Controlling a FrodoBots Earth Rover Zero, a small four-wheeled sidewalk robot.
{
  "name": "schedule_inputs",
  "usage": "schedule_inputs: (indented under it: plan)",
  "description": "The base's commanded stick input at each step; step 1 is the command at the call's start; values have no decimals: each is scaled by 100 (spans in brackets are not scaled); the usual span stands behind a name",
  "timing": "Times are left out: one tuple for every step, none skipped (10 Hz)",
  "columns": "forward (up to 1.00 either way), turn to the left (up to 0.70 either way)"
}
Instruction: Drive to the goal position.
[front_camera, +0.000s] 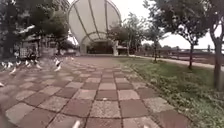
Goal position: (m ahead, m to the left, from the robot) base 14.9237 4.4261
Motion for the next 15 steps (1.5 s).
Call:
schedule_inputs:
  plan:
    - [70, 27]
    - [70, 27]
    - [70, 14]
    - [70, 0]
    - [70, 0]
    - [70, 0]
    - [70, 0]
    - [70, 0]
    - [70, 0]
    - [70, 0]
    - [70, 0]
    - [70, 0]
    - [70, 0]
    - [70, 0]
    - [70, 0]
